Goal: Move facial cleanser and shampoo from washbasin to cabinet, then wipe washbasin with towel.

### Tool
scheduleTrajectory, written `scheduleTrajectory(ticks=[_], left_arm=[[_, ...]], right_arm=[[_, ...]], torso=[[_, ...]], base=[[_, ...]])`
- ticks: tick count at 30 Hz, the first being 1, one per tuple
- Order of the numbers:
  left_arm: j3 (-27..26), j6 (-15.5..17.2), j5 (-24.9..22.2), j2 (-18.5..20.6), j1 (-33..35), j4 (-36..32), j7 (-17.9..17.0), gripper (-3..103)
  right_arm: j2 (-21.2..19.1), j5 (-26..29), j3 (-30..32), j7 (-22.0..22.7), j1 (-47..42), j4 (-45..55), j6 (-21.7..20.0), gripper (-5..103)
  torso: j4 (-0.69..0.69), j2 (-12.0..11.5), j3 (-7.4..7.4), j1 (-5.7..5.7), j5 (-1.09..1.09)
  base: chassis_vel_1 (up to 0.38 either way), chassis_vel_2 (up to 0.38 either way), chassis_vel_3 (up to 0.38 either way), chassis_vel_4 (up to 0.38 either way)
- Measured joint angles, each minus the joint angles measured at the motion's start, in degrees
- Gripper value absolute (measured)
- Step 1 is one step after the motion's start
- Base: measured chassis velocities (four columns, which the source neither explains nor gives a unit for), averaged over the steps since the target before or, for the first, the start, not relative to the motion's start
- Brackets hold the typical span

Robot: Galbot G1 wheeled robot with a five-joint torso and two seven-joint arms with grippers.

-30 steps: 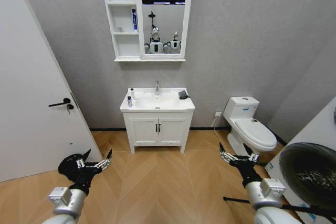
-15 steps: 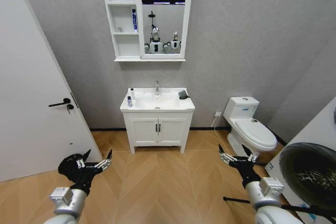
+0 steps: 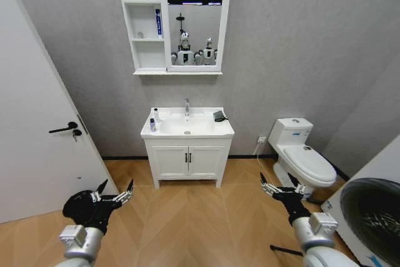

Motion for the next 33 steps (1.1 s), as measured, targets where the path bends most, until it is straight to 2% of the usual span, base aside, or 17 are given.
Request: scheduleTrajectory(ticks=[8,11,12,14,15,17,18,19,21,22,23,24,27,32,33], left_arm=[[0.12,-0.55,0.72,-0.91,0.49,0.06,0.32,100],[0.24,-0.60,0.93,-1.06,0.34,0.11,0.34,100],[0.34,-0.60,0.95,-1.09,0.21,0.14,0.34,100],[0.42,-0.61,0.96,-1.11,0.04,0.13,0.31,100],[0.64,-0.57,0.96,-1.22,-0.15,-0.01,0.32,100],[0.76,-0.50,0.98,-1.28,-0.27,-0.19,0.31,100],[0.91,-0.35,1.07,-1.38,-0.41,-0.22,0.30,100],[0.91,-0.35,1.07,-1.38,-0.41,-0.22,0.30,100],[1.06,-0.26,1.39,-1.65,-0.62,-0.29,0.25,100],[1.06,-0.26,1.39,-1.65,-0.62,-0.29,0.25,100],[1.07,-0.25,1.47,-1.72,-0.65,-0.29,0.19,100],[1.08,-0.25,1.54,-1.79,-0.66,-0.28,0.02,100],[1.08,-0.28,1.55,-1.90,-0.67,-0.31,-0.51,100],[1.15,-0.27,1.48,-1.94,-1.13,-0.49,-1.45,100],[1.62,-0.20,1.47,-1.92,-2.31,-0.45,-2.54,100]], right_arm=[[-0.11,-0.08,-0.22,-0.08,0.12,-0.56,0.30,100],[-0.29,-0.09,-0.23,-0.10,0.29,-0.91,0.40,100],[-0.36,-0.09,-0.22,-0.11,0.27,-1.04,0.42,100],[-0.43,-0.09,-0.22,-0.13,0.34,-1.16,0.47,100],[-0.53,-0.10,-0.25,-0.20,0.44,-1.40,0.47,100],[-0.57,-0.12,-0.31,-0.24,0.58,-1.57,0.48,100],[-0.62,-0.17,-0.33,-0.26,0.58,-1.65,0.48,100],[-0.62,-0.17,-0.33,-0.26,0.58,-1.65,0.48,100],[-0.86,-0.20,-0.36,-0.30,0.70,-1.84,0.27,100],[-0.86,-0.20,-0.36,-0.30,0.70,-1.84,0.27,100],[-0.94,-0.22,-0.37,-0.31,0.90,-1.98,0.23,100],[-0.98,-0.34,-0.37,-0.31,1.05,-2.23,0.23,100],[-1.02,-0.60,-0.29,-0.34,1.37,-2.57,0.25,100],[-1.26,-0.51,-0.29,-0.28,2.00,-3.06,0.34,100],[-1.41,-0.51,-0.33,-0.25,2.30,-3.28,0.34,100]], torso=[[-0.02,0.00,0.00,0.00,0.00],[0.02,-0.01,0.02,0.02,0.07],[-0.01,-0.01,0.00,0.01,-0.02],[-0.02,0.00,0.00,0.01,-0.02],[0.02,-0.01,0.01,0.01,0.06],[0.03,-0.02,0.02,0.02,0.07],[-0.01,0.00,0.00,0.01,-0.06],[-0.01,0.00,0.00,0.01,-0.06],[0.02,-0.01,0.01,0.00,0.07],[0.02,-0.01,0.01,0.00,0.07],[0.03,-0.01,0.02,0.02,0.06],[0.00,-0.01,0.00,0.01,-0.06],[0.00,-0.02,0.01,0.03,0.06],[0.03,-0.03,0.02,0.04,0.04],[0.01,-0.02,0.01,0.01,0.02]], base=[[-0.294,0.307,0.310,-0.312],[-0.331,0.326,0.319,-0.333],[-0.329,0.314,0.359,-0.327],[-0.329,0.314,0.345,-0.342],[-0.299,0.341,0.318,-0.342],[-0.308,0.329,0.318,-0.313],[-0.317,0.327,0.331,-0.284],[-0.317,0.327,0.331,-0.284],[-0.302,0.313,0.304,-0.307],[-0.279,0.299,0.290,-0.284],[-0.290,0.271,0.290,-0.284],[-0.290,0.263,0.291,-0.252],[-0.243,0.238,0.205,-0.217],[-0.119,0.116,0.034,-0.033],[0.000,0.000,0.000,0.000]])
